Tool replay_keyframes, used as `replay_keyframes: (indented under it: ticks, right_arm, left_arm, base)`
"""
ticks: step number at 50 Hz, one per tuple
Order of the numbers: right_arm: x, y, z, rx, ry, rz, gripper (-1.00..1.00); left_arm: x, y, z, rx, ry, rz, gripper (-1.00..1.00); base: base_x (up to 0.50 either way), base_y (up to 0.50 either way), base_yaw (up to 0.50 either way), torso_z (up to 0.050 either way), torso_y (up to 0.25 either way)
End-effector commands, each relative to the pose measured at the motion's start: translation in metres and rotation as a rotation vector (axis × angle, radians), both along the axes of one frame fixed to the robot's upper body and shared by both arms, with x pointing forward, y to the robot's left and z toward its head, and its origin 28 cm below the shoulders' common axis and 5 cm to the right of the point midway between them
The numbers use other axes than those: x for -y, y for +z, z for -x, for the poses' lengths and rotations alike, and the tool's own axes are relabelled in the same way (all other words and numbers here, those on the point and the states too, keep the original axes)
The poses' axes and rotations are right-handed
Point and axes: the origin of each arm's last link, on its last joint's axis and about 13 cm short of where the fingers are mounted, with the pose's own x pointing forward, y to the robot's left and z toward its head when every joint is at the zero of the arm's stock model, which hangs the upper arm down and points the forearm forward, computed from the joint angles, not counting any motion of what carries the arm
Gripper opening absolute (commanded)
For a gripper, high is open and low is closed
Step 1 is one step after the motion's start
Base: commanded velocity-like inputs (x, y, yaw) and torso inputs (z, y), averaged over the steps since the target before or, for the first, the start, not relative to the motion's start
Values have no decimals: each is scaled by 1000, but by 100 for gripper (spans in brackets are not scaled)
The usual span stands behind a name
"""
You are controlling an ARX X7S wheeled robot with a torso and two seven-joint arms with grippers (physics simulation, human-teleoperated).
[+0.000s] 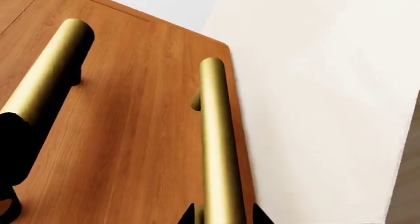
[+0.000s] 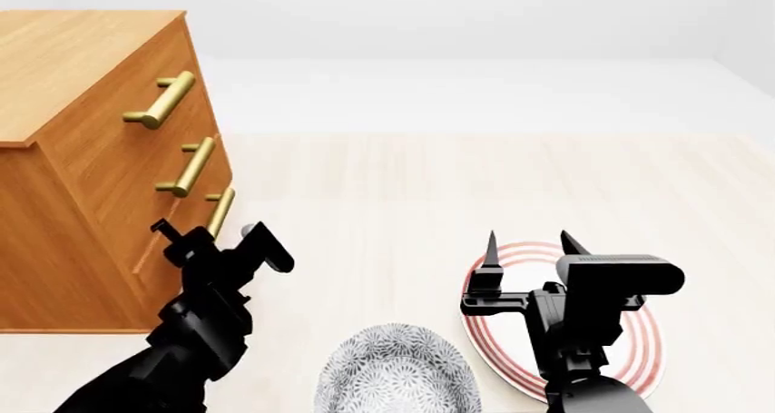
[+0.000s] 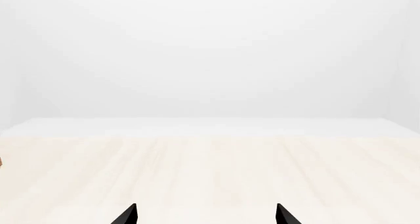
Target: Open the bottom drawer of the cabinet.
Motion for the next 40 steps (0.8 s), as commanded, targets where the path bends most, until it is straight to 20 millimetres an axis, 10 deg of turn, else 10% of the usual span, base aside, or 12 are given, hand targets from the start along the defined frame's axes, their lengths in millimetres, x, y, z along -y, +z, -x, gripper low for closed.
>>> replay_keyframes:
  ticks: [1,40]
  right_arm:
    - [0,0,0,1,1,-3,100]
    - [4,-2,0,-4,-2,-17,100]
  left_arm:
    - [55,9,-5,-14,-211,43,-100]
    - [105,15,-2,-25,-341,135,-100]
  base:
    - [0,0,-3,0,0]
    - [4,0,-5,-1,0]
